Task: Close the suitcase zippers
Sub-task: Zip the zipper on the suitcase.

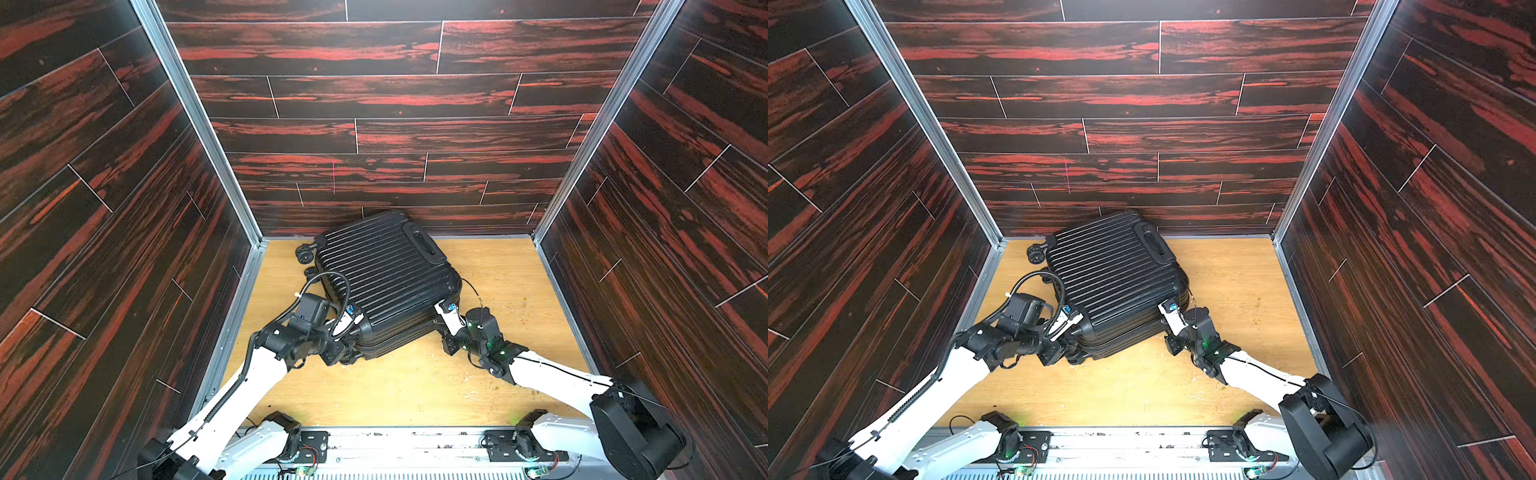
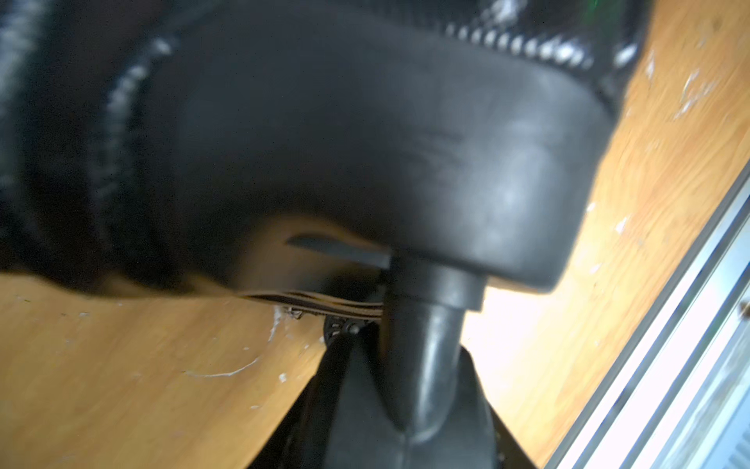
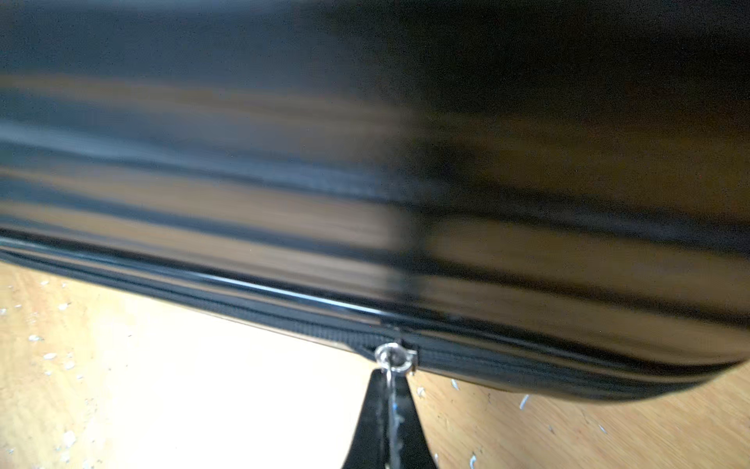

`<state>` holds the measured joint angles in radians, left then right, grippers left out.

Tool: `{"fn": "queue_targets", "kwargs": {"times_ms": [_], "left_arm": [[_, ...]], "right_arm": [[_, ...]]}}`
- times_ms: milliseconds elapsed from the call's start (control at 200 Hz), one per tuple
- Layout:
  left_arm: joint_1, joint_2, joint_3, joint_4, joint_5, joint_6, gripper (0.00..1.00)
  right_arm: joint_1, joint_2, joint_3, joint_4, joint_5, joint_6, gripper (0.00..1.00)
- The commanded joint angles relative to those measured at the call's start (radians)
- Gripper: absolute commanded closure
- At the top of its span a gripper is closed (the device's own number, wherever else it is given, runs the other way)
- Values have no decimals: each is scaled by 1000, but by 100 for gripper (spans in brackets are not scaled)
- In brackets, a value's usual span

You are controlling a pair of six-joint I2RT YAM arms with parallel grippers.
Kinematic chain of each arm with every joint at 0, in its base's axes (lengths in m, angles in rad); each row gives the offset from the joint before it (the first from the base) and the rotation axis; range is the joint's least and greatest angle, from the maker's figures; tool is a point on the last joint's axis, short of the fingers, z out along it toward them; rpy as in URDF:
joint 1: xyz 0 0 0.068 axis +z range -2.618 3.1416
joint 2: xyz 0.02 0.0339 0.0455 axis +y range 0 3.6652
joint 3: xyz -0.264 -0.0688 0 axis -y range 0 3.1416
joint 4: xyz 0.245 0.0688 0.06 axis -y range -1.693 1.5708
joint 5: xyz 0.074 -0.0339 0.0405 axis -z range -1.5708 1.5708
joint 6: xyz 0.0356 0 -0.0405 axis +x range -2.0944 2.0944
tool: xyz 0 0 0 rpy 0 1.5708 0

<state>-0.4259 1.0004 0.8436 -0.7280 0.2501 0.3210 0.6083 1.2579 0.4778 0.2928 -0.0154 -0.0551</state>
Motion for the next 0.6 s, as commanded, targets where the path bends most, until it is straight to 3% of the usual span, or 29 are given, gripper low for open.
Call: {"fn": "queue_targets", "kwargs": {"times_ms": [0, 210, 596], "left_arm": [[-11, -54, -24, 176, -4, -239, 60], [-79, -131, -80, 252, -19, -436, 62], [-181, -141, -136, 396, -95, -644, 63]], "right_arm": [[8, 27, 32, 21, -67, -23, 100], [8, 74, 75, 28, -80, -51, 100], [-2, 185, 168, 36, -121, -86, 100]]}}
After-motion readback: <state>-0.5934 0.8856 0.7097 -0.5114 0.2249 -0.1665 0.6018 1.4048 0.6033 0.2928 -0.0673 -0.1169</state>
